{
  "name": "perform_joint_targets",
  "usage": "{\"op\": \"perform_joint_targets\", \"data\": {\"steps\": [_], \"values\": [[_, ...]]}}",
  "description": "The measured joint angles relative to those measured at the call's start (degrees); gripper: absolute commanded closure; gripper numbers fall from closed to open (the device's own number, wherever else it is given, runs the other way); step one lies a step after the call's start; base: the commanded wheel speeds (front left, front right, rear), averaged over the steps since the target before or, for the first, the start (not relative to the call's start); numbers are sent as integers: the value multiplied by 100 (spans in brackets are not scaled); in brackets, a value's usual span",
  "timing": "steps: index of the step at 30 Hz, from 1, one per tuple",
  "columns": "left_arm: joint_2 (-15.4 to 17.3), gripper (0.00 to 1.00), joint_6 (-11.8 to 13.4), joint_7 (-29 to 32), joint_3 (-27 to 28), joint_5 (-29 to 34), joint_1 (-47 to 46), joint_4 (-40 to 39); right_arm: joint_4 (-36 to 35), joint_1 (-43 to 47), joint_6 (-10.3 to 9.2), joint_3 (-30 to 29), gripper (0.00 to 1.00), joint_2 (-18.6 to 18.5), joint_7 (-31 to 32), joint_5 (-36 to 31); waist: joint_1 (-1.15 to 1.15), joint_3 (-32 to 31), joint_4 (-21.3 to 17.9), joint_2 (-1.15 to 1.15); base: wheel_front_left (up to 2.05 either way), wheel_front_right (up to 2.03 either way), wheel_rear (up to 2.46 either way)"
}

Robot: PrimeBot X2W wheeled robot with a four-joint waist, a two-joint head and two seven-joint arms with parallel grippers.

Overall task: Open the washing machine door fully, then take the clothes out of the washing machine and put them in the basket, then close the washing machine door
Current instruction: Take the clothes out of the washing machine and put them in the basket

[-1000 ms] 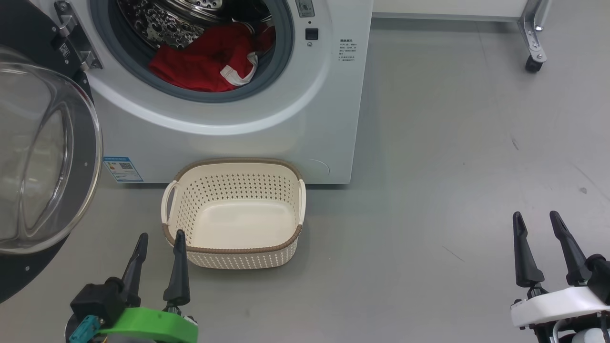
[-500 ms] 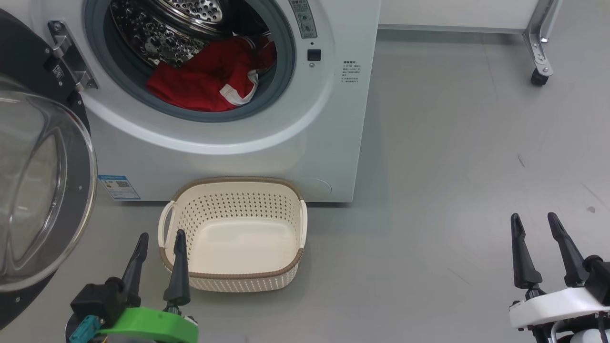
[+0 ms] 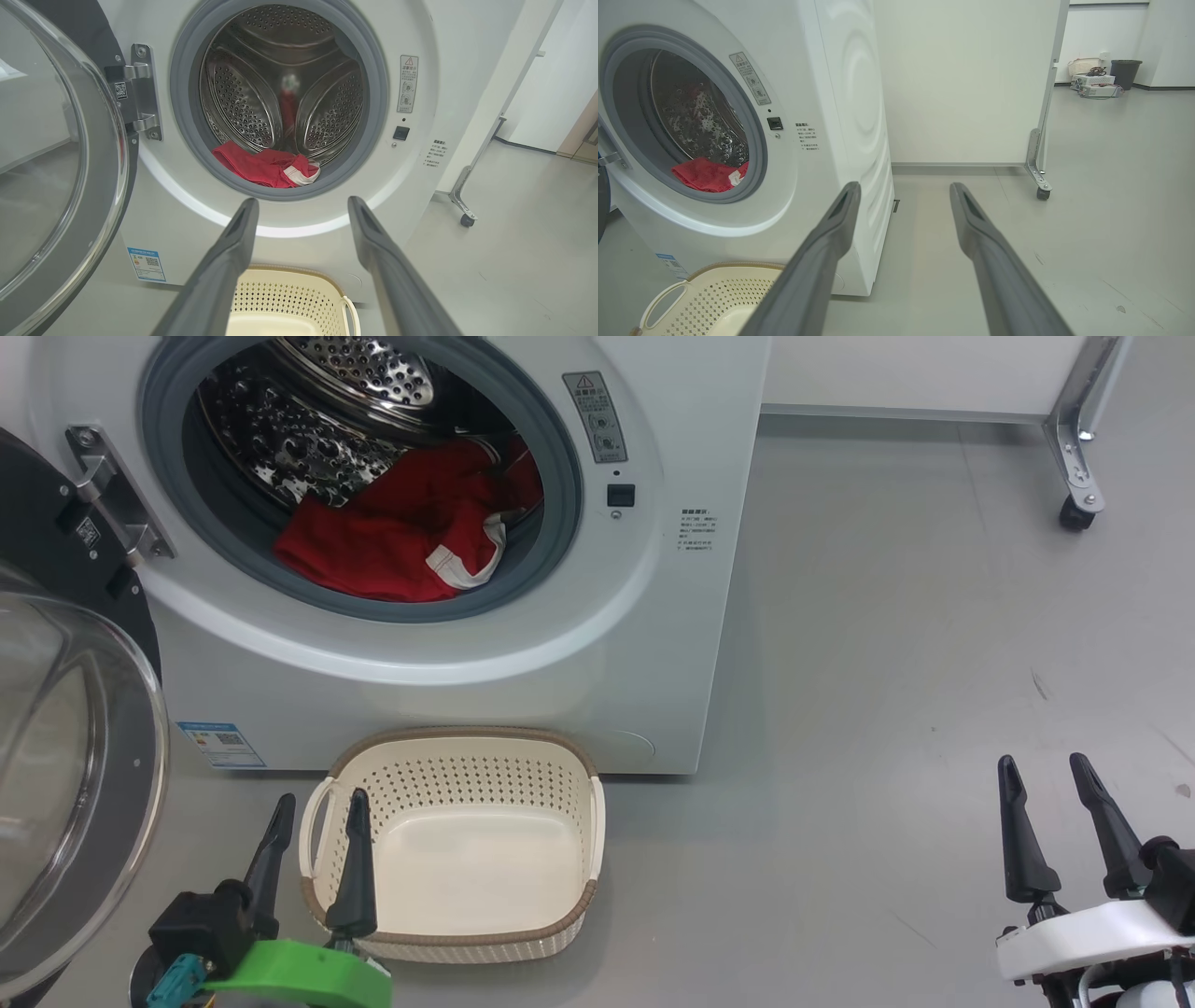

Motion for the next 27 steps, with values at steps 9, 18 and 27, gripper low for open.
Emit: {"op": "perform_joint_targets", "data": {"steps": [9, 18, 27], "values": [[0, 0, 5, 0, 0, -1, 0, -66, -1, -1, 3, -11, 0, 16, 0, -1, 0, 78, 14, 0, 67, -67, 0], [0, 0, 5, 0, -1, -1, -1, -76, -1, -2, 7, -26, 0, 24, 0, -1, 0, 99, 1, 0, 29, -29, 0], [0, 0, 5, 0, -27, -1, -1, -77, 0, -2, 7, -37, 0, 33, 0, -34, 0, 111, -8, 0, 1, -1, 0]]}}
